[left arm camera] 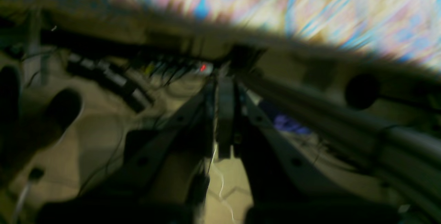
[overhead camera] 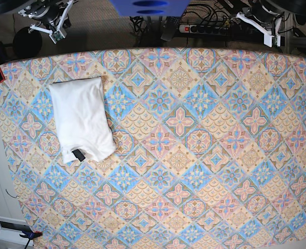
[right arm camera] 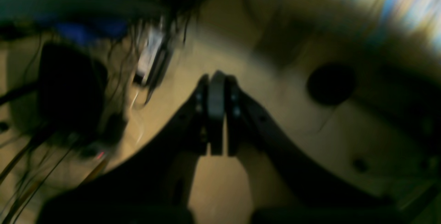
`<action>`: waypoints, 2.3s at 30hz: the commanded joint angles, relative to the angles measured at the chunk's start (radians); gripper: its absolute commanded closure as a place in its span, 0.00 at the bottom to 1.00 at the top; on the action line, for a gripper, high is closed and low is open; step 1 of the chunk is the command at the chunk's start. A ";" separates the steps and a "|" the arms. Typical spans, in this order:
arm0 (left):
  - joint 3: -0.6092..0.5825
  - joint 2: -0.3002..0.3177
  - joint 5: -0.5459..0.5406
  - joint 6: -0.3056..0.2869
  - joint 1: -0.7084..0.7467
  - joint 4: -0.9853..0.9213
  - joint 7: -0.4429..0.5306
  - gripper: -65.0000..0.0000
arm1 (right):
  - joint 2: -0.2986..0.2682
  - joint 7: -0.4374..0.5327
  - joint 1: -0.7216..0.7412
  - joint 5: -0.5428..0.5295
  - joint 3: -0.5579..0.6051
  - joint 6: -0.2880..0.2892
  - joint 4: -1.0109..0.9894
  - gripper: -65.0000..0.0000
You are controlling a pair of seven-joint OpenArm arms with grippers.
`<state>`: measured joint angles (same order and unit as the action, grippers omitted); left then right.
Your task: Fold the T-shirt properly
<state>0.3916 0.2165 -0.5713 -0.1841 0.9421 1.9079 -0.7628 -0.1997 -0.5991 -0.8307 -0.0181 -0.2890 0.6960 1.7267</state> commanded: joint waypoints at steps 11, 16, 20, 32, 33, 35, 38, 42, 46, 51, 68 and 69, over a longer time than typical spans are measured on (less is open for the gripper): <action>-0.214 0.044 0.121 -0.001 -0.062 -0.445 0.308 1.00 | -0.008 0.161 0.034 -0.013 -0.003 0.002 -0.446 1.00; -0.317 0.036 0.173 0.004 -0.162 -0.660 0.391 1.00 | -0.008 0.207 0.156 -0.012 -0.002 0.002 -0.675 1.00; -0.408 0.036 0.173 0.007 -0.239 -0.812 0.470 1.00 | -0.010 0.275 0.259 -0.012 0.032 0.002 -0.885 1.00; -0.509 -0.021 0.172 0.007 -0.481 -1.188 0.523 1.00 | -0.011 0.511 0.503 -0.012 0.152 0.002 -1.376 1.00; -0.509 -0.030 0.172 0.007 -0.509 -1.226 0.524 1.00 | -0.011 0.512 0.517 -0.012 0.152 0.002 -1.396 1.00; -0.510 -0.036 0.173 0.007 -0.550 -1.292 0.524 1.00 | -0.007 0.514 0.532 -0.012 0.152 0.002 -1.421 1.00; -0.555 -0.052 0.173 0.007 -0.587 -1.346 0.572 1.00 | -0.007 0.514 0.543 -0.012 0.152 0.002 -1.425 1.00; -0.646 -0.055 0.172 0.007 -0.599 -1.409 0.661 1.00 | 0.029 0.514 0.543 -0.012 0.152 -0.057 -1.425 1.00; -0.662 -0.071 0.170 0.007 -0.619 -1.424 0.664 1.00 | 0.087 0.515 0.545 -0.012 0.152 -0.080 -1.425 1.00; -0.662 -0.082 0.170 0.007 -0.625 -1.422 0.664 1.00 | 0.095 0.517 0.545 -0.012 0.152 -0.083 -1.425 1.00; -0.656 -0.098 0.164 0.007 -0.659 -1.419 0.664 1.00 | 0.222 0.517 0.546 -0.013 0.144 -0.379 -1.419 1.00; -0.656 -0.099 0.164 0.007 -0.668 -1.422 0.664 1.00 | 0.222 0.517 0.552 -0.013 0.144 -0.379 -1.419 1.00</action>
<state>-0.2646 0.1173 -0.4038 -0.1722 0.2768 0.4812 -0.1047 0.0029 -0.0784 -0.2760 -0.0311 -0.1452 0.3004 0.3069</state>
